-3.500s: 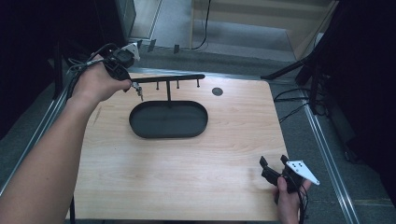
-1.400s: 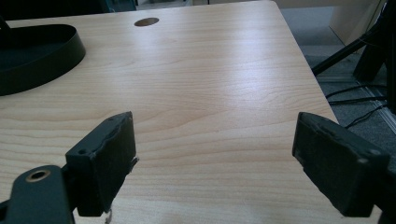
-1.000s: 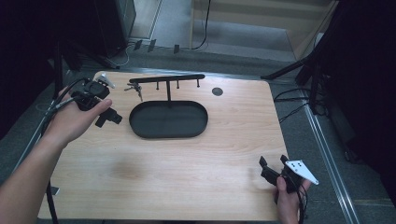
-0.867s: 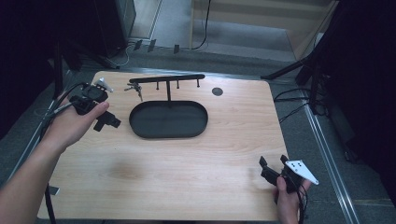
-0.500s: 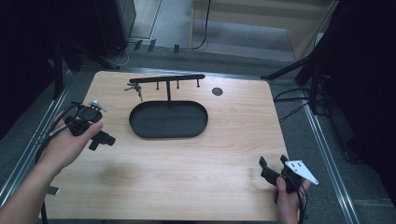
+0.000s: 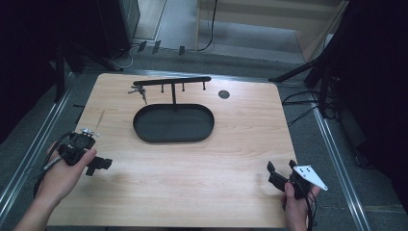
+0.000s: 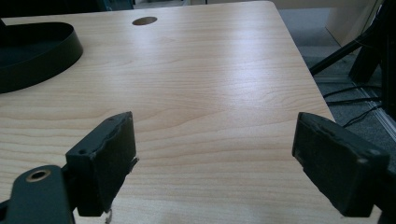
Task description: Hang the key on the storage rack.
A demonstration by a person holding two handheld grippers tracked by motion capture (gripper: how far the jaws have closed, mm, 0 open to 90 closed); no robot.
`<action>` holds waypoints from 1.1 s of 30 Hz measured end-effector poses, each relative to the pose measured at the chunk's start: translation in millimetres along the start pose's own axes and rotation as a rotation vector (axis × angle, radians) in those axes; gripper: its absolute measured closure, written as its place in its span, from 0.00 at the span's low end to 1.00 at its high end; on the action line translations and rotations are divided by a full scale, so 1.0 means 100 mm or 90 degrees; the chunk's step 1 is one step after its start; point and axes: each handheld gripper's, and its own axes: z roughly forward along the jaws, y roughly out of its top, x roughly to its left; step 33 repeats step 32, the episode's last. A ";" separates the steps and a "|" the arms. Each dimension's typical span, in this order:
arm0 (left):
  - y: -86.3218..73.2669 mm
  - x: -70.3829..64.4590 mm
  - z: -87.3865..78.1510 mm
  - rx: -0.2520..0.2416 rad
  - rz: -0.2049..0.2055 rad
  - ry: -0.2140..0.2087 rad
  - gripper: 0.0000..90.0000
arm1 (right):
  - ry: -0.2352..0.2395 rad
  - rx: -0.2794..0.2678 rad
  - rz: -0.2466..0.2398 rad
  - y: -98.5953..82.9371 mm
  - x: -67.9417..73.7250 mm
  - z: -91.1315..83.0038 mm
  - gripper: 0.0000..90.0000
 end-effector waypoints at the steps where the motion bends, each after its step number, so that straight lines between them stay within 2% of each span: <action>1: -0.04 0.01 0.03 -0.001 -0.002 0.001 0.00 | 0.001 0.000 0.000 0.00 0.00 0.00 0.15; 4: -0.18 0.06 0.11 -0.016 -0.014 0.012 0.00 | -0.001 -0.001 -0.002 0.00 0.00 0.00 0.15; 6: -0.34 0.12 0.20 -0.041 -0.038 -0.002 0.00 | -0.005 -0.004 -0.005 0.00 0.01 0.00 0.15; 7: -0.34 0.12 0.20 -0.041 -0.038 -0.002 0.00 | -0.005 -0.004 -0.005 0.00 0.01 0.00 0.15; 8: -0.45 0.15 0.25 -0.065 -0.054 -0.001 0.00 | -0.006 -0.005 -0.005 0.00 0.01 0.00 0.15; 9: -0.45 0.15 0.25 -0.065 -0.054 -0.001 0.00 | -0.006 -0.005 -0.005 0.00 0.01 0.00 0.15; 13: -0.66 0.22 0.29 -0.141 -0.088 -0.002 0.00 | -0.007 -0.005 -0.006 0.00 0.01 0.00 0.15; 15: -0.76 0.24 0.30 -0.180 -0.098 0.010 0.00 | -0.008 -0.005 -0.006 0.00 0.01 0.00 0.15; 16: -0.85 0.24 0.31 -0.213 -0.099 0.022 0.00 | -0.008 -0.004 -0.008 0.00 0.01 0.00 0.15; 17: -0.85 0.24 0.31 -0.213 -0.099 0.022 0.00 | -0.008 -0.004 -0.008 0.00 0.01 0.00 0.15; 18: -0.93 0.22 0.32 -0.243 -0.093 0.034 0.00 | -0.008 -0.004 -0.007 0.00 0.01 0.00 0.15; 19: -0.93 0.22 0.32 -0.243 -0.093 0.034 0.00 | -0.009 -0.005 -0.007 0.00 0.01 0.00 0.15; 20: -1.00 0.20 0.34 -0.276 -0.096 0.044 0.00 | -0.009 -0.005 -0.007 0.00 0.01 0.00 0.15; 21: -1.00 0.20 0.34 -0.276 -0.096 0.044 0.00 | -0.009 -0.005 -0.007 0.00 0.01 0.00 0.15; 23: -1.07 0.18 0.36 -0.305 -0.100 0.051 0.00 | -0.009 -0.004 -0.008 0.00 0.01 0.00 0.15; 24: -1.13 0.17 0.37 -0.335 -0.104 0.053 0.00 | -0.009 -0.004 -0.009 0.00 0.01 0.00 0.15; 25: -1.13 0.17 0.37 -0.335 -0.104 0.053 0.00 | -0.009 -0.004 -0.009 0.00 0.01 0.00 0.15; 26: -1.16 0.19 0.34 -0.358 -0.111 0.051 0.00 | -0.009 -0.005 -0.007 0.00 0.01 -0.01 0.15; 33: -1.20 0.22 0.34 -0.383 -0.138 0.029 0.00 | -0.007 -0.005 -0.009 0.00 0.01 0.00 0.15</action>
